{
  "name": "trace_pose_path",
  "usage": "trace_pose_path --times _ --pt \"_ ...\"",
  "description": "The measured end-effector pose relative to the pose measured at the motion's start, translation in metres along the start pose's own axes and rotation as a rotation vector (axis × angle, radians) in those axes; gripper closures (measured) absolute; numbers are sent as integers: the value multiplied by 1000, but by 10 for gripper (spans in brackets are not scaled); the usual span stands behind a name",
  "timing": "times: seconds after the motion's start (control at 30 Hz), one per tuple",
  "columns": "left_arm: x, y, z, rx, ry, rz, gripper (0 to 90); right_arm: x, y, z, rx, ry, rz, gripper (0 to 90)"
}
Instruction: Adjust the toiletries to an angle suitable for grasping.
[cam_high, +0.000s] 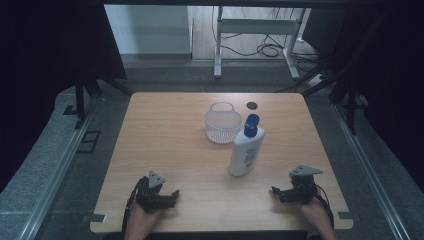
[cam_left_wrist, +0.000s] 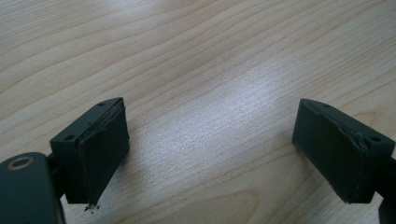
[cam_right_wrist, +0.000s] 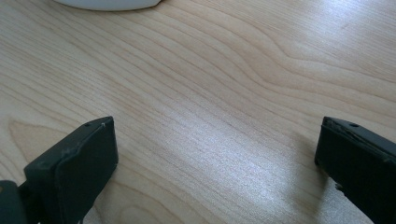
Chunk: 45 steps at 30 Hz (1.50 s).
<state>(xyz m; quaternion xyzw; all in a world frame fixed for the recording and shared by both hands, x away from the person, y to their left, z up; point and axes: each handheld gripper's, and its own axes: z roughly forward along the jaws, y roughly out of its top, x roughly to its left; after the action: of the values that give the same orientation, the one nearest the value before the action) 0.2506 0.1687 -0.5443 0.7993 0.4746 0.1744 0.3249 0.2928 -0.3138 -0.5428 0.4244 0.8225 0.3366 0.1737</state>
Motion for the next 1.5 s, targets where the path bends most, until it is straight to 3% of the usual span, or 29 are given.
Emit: trace_pose_path --times 1.1,1.4,1.5 --pt "-1 0 0 -1 3 -4 106 0 0 0 -1 6 -5 0" --pt "-1 0 0 -1 3 -5 106 -2 3 -4 5 23 -15 131" --pt "-1 0 0 -1 3 -5 106 -3 4 -6 2 38 -13 131"
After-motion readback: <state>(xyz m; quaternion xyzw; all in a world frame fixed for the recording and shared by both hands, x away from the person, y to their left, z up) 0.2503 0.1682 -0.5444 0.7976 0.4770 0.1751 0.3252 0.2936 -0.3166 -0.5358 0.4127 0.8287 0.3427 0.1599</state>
